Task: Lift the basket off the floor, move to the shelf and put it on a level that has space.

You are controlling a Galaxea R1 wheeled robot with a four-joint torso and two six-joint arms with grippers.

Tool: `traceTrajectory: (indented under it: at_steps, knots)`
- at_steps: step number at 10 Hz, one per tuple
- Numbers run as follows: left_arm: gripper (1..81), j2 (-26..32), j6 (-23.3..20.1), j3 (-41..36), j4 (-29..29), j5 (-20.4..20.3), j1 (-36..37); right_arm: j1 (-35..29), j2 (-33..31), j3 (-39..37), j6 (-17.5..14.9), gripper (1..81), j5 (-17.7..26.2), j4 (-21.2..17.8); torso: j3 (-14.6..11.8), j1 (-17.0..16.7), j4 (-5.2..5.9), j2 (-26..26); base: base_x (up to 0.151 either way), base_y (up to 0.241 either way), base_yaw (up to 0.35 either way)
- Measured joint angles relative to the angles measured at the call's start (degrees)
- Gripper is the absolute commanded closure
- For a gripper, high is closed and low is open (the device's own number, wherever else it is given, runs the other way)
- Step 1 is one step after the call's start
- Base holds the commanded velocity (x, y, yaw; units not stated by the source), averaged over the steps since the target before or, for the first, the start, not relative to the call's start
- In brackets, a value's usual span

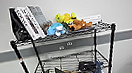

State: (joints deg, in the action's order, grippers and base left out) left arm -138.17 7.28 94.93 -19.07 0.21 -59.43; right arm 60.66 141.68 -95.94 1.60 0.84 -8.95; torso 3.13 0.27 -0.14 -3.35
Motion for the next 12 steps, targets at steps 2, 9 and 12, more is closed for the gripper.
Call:
traceTrajectory:
  at_steps: [2,9,12]
  knots:
    - [81.1,3.0,-0.04,-5.81,0.49,-1.91,0.5,-0.88,-3.89,6.22,0.02,81.1,-0.73,0.05,0.0,0.0,0.0,0.0,0.0,0.0,0.0]
    - [81.1,11.93,-0.15,-21.67,1.6,-4.11,4.83,-4.83,-14.56,22.52,0.4,81.1,-1.37,1.15,0.0,-0.02,0.0,0.0,0.0,0.0,0.0]
    - [81.1,15.2,-0.01,-27.49,1.79,-4.12,7.78,-8.73,-18.91,28.33,0.4,81.1,-1.5,1.16,0.0,-0.02,0.0,0.0,0.0,0.0,0.0]
